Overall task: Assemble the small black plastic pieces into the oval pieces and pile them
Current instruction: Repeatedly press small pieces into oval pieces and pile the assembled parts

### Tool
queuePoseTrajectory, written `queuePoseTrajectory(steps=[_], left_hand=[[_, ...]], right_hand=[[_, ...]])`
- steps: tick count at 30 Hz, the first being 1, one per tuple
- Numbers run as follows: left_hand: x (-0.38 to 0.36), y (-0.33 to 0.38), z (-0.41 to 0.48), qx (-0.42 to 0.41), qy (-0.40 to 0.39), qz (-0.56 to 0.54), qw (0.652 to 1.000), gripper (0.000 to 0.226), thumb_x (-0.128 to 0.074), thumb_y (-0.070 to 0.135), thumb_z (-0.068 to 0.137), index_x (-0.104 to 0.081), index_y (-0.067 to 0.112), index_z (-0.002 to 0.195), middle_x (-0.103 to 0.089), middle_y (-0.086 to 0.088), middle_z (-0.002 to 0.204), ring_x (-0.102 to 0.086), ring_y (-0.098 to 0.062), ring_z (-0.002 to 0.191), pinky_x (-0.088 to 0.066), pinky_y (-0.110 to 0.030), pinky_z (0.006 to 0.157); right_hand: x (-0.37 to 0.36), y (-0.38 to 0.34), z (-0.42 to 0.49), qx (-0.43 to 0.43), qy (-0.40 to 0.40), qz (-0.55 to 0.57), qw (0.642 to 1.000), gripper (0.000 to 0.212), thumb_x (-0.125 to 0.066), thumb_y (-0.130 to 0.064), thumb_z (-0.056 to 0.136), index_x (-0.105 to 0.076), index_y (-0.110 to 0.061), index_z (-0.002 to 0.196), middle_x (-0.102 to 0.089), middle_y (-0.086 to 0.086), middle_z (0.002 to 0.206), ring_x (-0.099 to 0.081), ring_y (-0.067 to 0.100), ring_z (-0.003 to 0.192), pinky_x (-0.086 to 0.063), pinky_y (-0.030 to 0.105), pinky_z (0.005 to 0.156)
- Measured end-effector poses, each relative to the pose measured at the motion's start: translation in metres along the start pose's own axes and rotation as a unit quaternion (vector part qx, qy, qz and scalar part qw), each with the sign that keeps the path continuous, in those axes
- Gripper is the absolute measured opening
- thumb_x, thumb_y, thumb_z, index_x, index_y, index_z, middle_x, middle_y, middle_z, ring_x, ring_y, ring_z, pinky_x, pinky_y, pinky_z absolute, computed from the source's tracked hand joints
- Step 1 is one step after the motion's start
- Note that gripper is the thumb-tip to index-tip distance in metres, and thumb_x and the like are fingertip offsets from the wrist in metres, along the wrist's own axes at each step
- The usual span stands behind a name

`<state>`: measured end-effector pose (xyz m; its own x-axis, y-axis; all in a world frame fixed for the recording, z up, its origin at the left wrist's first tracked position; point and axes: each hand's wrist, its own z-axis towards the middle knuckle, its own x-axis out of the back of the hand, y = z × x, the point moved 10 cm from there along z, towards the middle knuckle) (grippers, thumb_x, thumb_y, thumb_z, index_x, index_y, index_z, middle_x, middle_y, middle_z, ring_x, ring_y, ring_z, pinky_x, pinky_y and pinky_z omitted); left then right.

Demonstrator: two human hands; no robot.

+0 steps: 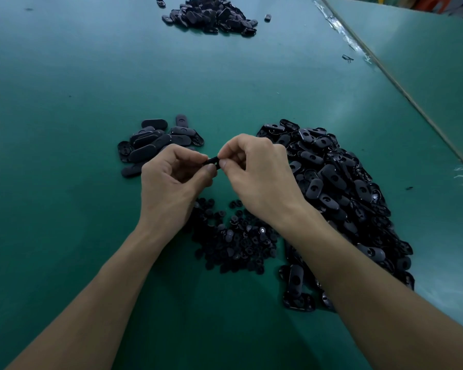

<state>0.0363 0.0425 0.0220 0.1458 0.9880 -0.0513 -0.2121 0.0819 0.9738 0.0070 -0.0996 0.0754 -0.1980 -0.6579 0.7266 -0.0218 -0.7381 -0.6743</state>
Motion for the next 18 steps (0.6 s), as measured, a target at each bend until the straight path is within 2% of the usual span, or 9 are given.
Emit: queuePoseTrajectory(steps=[3,7,15,18], left_hand=[[-0.0007,0.0007,0.0,0.005,-0.003,-0.002,1.0,0.021,-0.077,-0.002,0.083,-0.064,0.014,0.086,-0.074,0.008,0.077,-0.07,-0.006,0.07,-0.06,-0.023,0.07],[-0.0033,0.002,-0.0005,0.005,-0.014,0.002,1.0,0.021,-0.077,-0.003,0.082,-0.065,0.013,0.086,-0.074,0.008,0.077,-0.07,-0.005,0.071,-0.059,-0.022,0.07],[-0.0018,-0.0017,-0.0004,0.007,-0.008,0.015,1.0,0.02,-0.079,0.0,0.082,-0.066,0.015,0.086,-0.075,0.0,0.082,-0.071,-0.013,0.074,-0.062,-0.03,0.073],[-0.0015,-0.0024,-0.0007,0.003,-0.004,0.018,1.0,0.021,-0.079,0.0,0.083,-0.066,0.017,0.086,-0.074,0.004,0.082,-0.071,-0.012,0.075,-0.062,-0.034,0.074]], right_hand=[[0.0016,-0.0013,-0.0008,0.004,0.009,-0.004,1.0,0.009,-0.064,-0.013,0.095,-0.072,-0.018,0.095,-0.066,-0.009,0.081,-0.062,0.004,0.078,-0.052,0.02,0.073],[0.0021,-0.0025,-0.0014,0.007,0.013,0.002,1.0,0.01,-0.065,-0.013,0.095,-0.072,-0.019,0.095,-0.067,-0.01,0.08,-0.062,0.002,0.076,-0.05,0.013,0.07],[-0.0021,-0.0029,-0.0007,0.019,-0.01,-0.006,1.0,0.011,-0.064,-0.01,0.094,-0.073,-0.017,0.094,-0.067,-0.007,0.08,-0.062,0.006,0.077,-0.049,0.015,0.072],[-0.003,-0.0022,-0.0002,0.017,-0.013,-0.021,1.0,0.011,-0.062,-0.011,0.095,-0.072,-0.017,0.095,-0.066,-0.007,0.082,-0.06,0.009,0.079,-0.048,0.019,0.072]])
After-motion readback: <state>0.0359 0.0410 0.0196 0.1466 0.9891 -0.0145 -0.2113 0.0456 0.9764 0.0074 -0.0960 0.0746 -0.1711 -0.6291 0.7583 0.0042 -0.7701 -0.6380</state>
